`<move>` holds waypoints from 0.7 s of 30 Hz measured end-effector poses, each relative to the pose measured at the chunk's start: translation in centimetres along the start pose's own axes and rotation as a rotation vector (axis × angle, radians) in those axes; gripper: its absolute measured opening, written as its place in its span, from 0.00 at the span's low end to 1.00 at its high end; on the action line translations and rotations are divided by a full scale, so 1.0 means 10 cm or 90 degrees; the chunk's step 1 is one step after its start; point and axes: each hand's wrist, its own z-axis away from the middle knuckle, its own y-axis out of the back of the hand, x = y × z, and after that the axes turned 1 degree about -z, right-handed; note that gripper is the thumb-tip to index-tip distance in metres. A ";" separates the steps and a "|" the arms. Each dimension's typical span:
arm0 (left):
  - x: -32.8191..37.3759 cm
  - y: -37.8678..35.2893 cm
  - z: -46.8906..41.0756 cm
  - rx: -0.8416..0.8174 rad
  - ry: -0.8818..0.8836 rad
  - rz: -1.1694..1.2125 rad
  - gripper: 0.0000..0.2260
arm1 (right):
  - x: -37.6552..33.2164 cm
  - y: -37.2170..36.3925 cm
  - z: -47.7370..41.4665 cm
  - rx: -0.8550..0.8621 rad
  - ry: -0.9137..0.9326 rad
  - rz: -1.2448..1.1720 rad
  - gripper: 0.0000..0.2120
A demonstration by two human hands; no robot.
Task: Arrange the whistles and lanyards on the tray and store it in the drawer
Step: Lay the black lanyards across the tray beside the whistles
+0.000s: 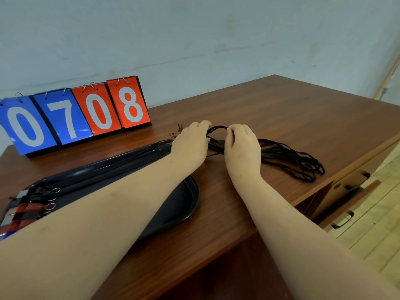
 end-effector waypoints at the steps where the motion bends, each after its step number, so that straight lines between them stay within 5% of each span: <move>1: 0.00 -0.01 -0.04 -0.004 0.004 -0.001 0.16 | 0.00 0.01 0.00 0.008 -0.007 -0.006 0.12; 5: -0.05 -0.02 -0.19 -0.015 0.019 -0.012 0.09 | 0.00 0.03 0.00 0.027 -0.051 -0.006 0.12; 12: -0.13 0.08 -0.33 0.040 0.019 -0.050 0.19 | 0.04 0.05 -0.02 0.026 -0.089 0.046 0.13; 21: -0.21 0.39 -0.29 0.192 -0.038 -0.199 0.14 | 0.02 0.07 -0.01 0.062 -0.139 -0.040 0.11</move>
